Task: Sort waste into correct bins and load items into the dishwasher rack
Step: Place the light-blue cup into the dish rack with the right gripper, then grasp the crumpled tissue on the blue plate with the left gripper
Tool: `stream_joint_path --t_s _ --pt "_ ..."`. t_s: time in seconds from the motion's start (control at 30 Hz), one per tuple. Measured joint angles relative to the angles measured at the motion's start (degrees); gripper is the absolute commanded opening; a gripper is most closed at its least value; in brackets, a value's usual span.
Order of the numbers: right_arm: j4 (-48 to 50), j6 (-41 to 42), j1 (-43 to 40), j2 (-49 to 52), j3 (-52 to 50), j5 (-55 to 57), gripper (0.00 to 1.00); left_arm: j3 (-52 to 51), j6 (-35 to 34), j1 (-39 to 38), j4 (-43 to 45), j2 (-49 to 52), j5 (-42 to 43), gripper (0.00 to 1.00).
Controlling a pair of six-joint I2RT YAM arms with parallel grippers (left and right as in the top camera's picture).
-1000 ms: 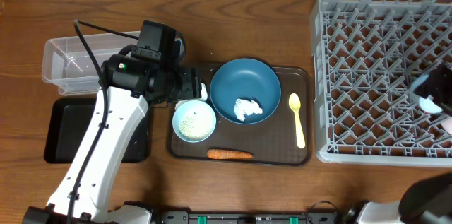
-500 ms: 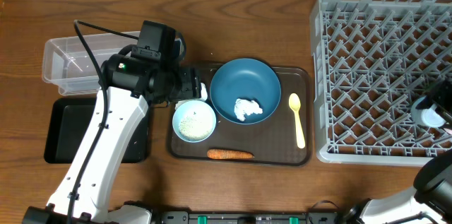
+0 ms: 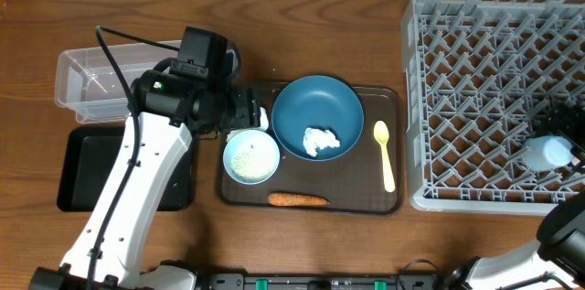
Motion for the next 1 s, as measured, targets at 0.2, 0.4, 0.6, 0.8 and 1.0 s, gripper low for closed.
stream_joint_path --t_s 0.2,0.4,0.6,0.8,1.0 --pt "0.50 0.04 0.00 0.00 0.00 -1.44 0.95 0.00 0.00 0.00 0.00 0.00 0.00 0.71" --pt "1.18 -0.31 0.02 0.00 0.00 -7.48 0.96 0.00 0.00 0.00 0.00 0.00 0.00 0.72" --pt "3.04 -3.13 1.07 -1.62 0.00 -16.39 0.94 0.00 0.00 0.00 0.00 0.00 -0.02 0.72" --pt "5.27 -7.78 10.08 -10.12 -0.02 -24.02 0.97 0.00 0.00 0.00 0.00 0.00 -0.02 0.72" --pt "5.16 -11.08 24.06 -14.88 0.09 -23.78 0.98 0.00 0.37 -0.24 0.37 0.00 -0.02 0.72"
